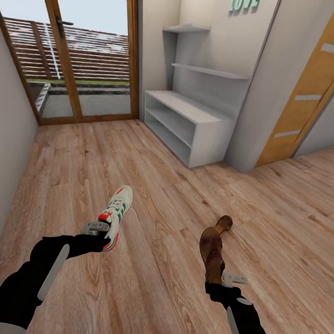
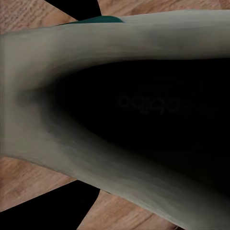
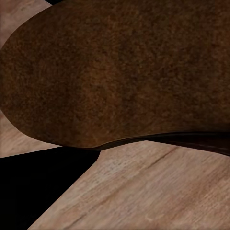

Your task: Pick up the two gym shoes and the two sandals from the corridor floor and place them onto the hallstand (shoe rack) in the corridor, making sure they are on the rack and not on the floor. Arrange them so the two gym shoes are next to each other and the two sandals are next to each other.

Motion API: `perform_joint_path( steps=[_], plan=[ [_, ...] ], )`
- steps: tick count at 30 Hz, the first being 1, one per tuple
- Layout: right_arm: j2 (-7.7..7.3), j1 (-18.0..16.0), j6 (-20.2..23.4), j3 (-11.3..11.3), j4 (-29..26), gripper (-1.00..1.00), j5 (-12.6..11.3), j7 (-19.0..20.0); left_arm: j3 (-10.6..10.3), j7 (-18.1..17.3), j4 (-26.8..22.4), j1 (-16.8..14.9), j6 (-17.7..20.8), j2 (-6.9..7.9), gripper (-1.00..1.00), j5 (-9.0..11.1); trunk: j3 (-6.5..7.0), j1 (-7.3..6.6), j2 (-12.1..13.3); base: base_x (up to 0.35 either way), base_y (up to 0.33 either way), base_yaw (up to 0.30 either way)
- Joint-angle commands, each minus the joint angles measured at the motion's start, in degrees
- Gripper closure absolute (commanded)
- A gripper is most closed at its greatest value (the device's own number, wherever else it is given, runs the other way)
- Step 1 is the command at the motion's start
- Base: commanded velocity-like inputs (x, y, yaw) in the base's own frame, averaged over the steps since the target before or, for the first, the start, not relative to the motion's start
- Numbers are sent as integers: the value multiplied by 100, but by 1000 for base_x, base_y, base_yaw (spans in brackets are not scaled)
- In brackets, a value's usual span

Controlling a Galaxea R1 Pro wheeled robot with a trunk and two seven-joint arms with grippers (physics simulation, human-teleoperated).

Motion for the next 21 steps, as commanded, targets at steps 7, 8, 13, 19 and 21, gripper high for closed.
perform_joint_path(
  steps=[7,8,13,19,21],
  plan=[
    [3,-2,34,-4,-2,100,-6,-22,-1,9,1,-3,37,0,100,59,7,65,-124,0,0,0],
    [3,-2,35,-4,-2,100,-6,-23,-2,9,1,-3,36,0,100,59,16,65,-124,0,0,0],
    [3,0,31,-4,-1,100,-6,-24,-3,1,13,-3,26,-16,100,59,63,65,-124,4,0,0],
    [3,-2,31,-4,0,100,-6,-24,-3,0,39,-3,15,-83,100,64,119,65,-124,210,38,18],
    [3,-2,31,-4,2,100,-6,-24,-3,0,43,-3,14,-91,100,66,135,65,-124,306,135,135]
  ],
)
